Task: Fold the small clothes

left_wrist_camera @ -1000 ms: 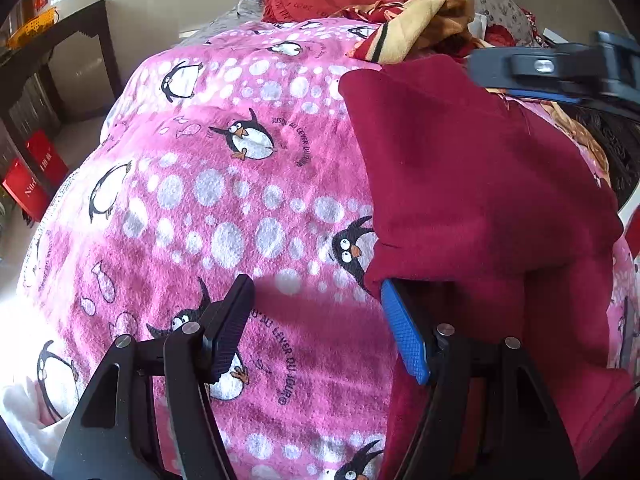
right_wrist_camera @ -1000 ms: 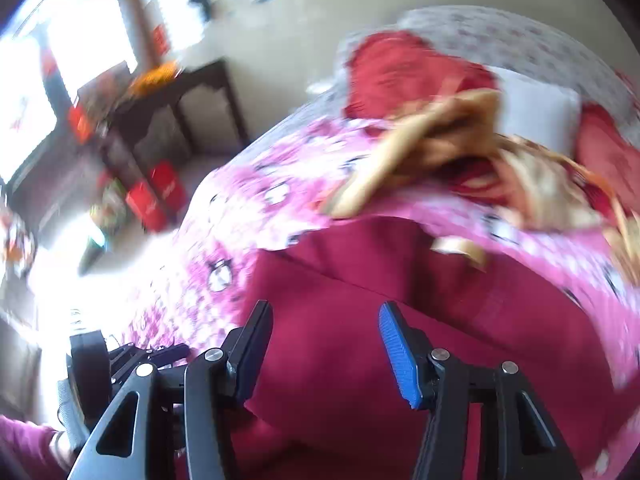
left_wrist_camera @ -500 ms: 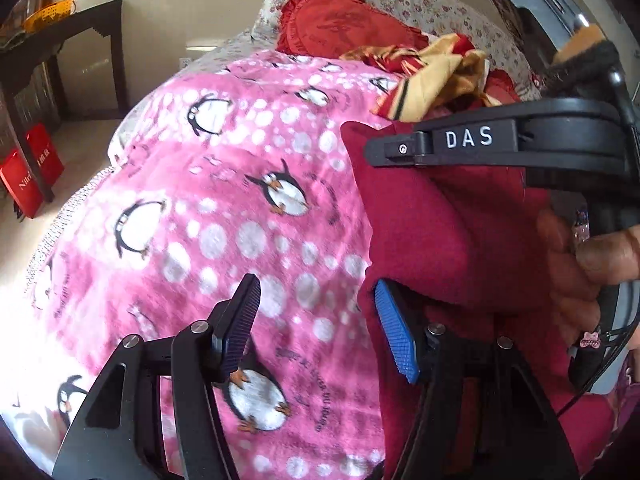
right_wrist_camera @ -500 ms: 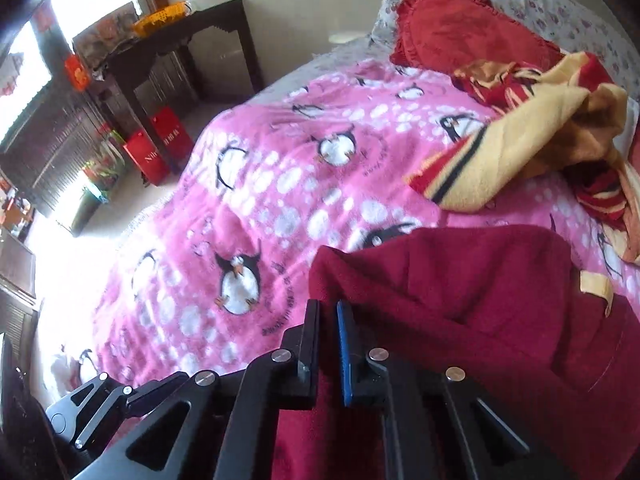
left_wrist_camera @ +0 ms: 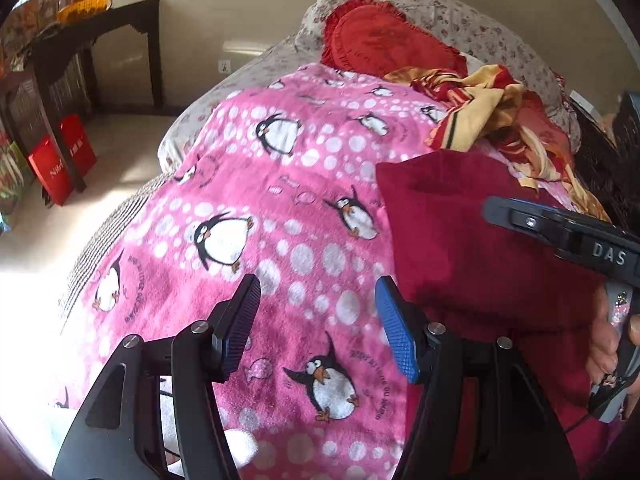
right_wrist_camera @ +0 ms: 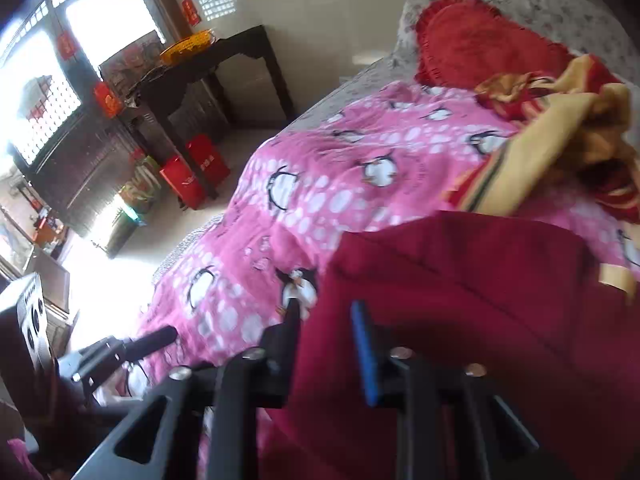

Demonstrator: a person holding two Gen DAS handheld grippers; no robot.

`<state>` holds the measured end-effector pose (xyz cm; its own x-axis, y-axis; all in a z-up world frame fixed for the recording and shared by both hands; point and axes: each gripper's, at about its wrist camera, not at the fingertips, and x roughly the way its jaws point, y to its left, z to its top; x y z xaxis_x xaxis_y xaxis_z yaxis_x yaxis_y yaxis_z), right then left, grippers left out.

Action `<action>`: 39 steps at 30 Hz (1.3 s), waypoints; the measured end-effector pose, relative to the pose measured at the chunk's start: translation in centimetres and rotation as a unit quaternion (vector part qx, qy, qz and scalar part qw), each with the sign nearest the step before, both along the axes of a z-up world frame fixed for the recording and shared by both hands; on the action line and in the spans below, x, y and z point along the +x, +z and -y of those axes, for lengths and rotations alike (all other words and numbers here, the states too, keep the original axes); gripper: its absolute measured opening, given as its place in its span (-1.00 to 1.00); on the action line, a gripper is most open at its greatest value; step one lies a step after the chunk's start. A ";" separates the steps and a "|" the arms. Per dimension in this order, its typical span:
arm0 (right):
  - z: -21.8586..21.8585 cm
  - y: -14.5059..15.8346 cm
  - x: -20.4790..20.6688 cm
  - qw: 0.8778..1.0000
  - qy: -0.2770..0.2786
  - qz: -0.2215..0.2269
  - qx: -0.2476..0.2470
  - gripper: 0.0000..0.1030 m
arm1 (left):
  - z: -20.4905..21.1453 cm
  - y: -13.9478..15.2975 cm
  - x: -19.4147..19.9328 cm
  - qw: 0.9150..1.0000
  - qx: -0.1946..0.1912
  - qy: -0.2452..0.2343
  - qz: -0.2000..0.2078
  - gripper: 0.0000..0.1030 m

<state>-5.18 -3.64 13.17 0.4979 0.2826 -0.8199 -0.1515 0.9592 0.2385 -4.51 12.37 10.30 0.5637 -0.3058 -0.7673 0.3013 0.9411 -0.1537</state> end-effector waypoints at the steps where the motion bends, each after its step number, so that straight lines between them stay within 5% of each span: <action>1: 2.3 0.9 -1.6 0.999 -0.026 0.013 -0.013 -0.04 | 0.8 0.4 -0.2 1.000 0.003 -0.011 0.007 0.16; 4: 8.7 2.5 -5.5 0.994 -0.101 0.024 -0.046 -0.04 | 3.0 0.9 -0.4 0.999 0.010 -0.038 0.018 0.16; 7: 16.5 2.1 -9.0 0.968 -0.217 -0.002 -0.129 -0.04 | 5.8 0.5 0.2 0.998 0.022 -0.056 0.017 0.17; 11: 23.1 -0.2 -12.2 0.935 -0.295 -0.050 -0.189 -0.04 | 8.7 -1.4 1.1 0.997 0.046 -0.065 -0.002 0.16; 13: 24.2 -1.6 -12.9 0.943 -0.289 -0.063 -0.152 -0.41 | 9.7 -2.5 1.4 0.996 0.061 -0.065 -0.015 0.17; 14: 24.0 -2.0 -12.9 0.951 -0.277 -0.062 -0.126 -0.82 | 9.9 -2.9 1.3 0.995 0.066 -0.066 -0.022 0.17; 15: 23.8 -1.9 -13.0 0.954 -0.270 -0.054 -0.121 -0.89 | 10.1 -3.1 1.3 0.995 0.070 -0.065 -0.026 0.17; 19: 23.5 0.0 -13.4 0.951 -0.275 -0.006 -0.142 -0.90 | 10.5 -3.0 0.8 0.995 0.070 -0.065 -0.024 0.16; 25: 25.1 -2.1 -13.4 0.943 -0.298 -0.021 -0.149 -0.87 | 11.8 -2.1 -0.2 0.993 0.088 -0.078 -0.006 0.17; 27: 25.1 -1.0 -14.3 0.942 -0.308 -0.015 -0.136 -0.42 | 12.1 -1.7 -0.4 0.993 0.083 -0.080 -0.003 0.17; 29: 24.6 0.3 -15.5 0.940 -0.312 -0.002 -0.139 -0.25 | 12.5 -1.4 -0.4 0.994 0.077 -0.082 -0.002 0.17; 33: 22.8 2.0 -16.5 0.951 -0.284 0.022 -0.123 -0.25 | 13.5 -1.3 -0.3 0.994 0.072 -0.080 -0.003 0.16; 39: 21.5 0.0 -15.6 0.959 -0.267 0.003 -0.096 -0.25 | 14.6 -2.1 0.3 0.994 0.080 -0.077 -0.005 0.20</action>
